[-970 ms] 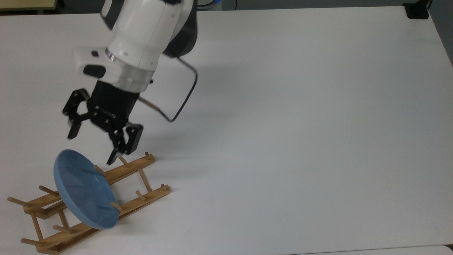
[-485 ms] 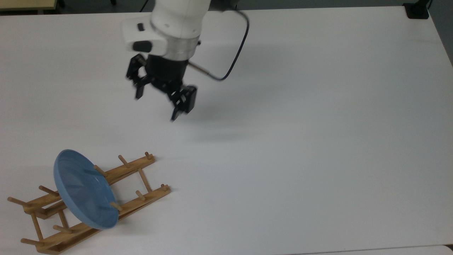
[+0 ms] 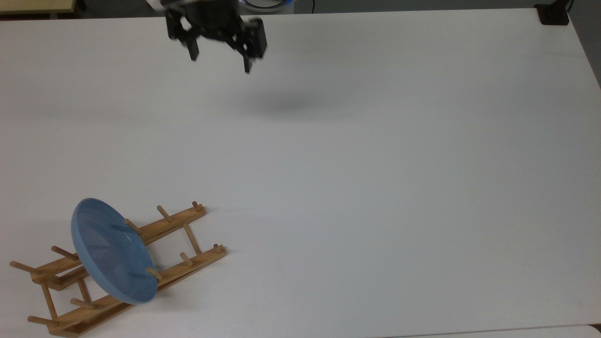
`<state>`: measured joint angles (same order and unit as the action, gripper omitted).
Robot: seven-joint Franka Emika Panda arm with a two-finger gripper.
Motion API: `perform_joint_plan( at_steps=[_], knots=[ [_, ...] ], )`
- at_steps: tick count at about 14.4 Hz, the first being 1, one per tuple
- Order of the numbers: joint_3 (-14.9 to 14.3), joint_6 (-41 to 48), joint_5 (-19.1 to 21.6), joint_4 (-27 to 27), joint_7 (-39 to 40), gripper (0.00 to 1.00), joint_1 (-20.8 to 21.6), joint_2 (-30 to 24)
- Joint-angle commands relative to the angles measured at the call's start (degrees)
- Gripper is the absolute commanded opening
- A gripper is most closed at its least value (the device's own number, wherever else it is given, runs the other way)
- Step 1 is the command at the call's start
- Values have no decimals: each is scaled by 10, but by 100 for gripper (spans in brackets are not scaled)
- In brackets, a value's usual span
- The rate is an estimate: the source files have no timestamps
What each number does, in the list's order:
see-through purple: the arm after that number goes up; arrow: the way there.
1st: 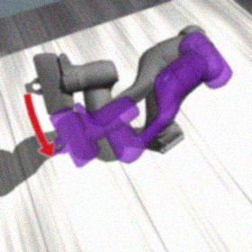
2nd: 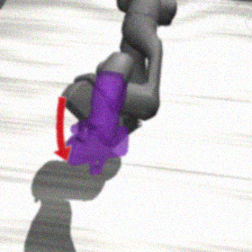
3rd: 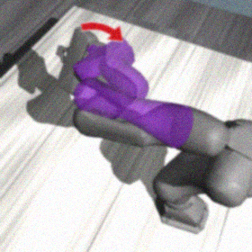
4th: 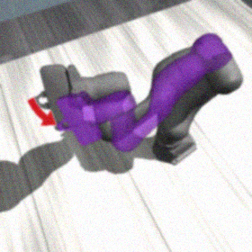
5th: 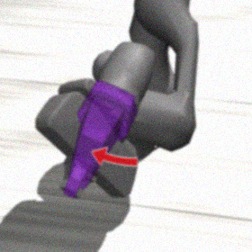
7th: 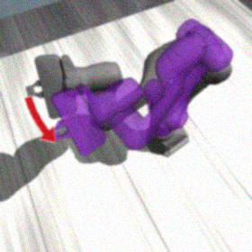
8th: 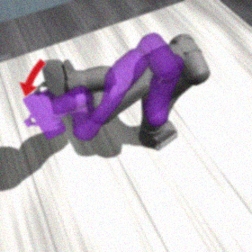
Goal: Place plate in plate rack
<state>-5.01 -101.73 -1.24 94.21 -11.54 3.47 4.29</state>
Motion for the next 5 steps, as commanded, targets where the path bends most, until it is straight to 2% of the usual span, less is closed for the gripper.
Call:
perform_joint_plan(
  at_steps=[1,5],
  knots=[
    [9,0,19,28,17,100,-27,-24],
    [7,1,27,26,14,100,-30,-25]
  ],
)
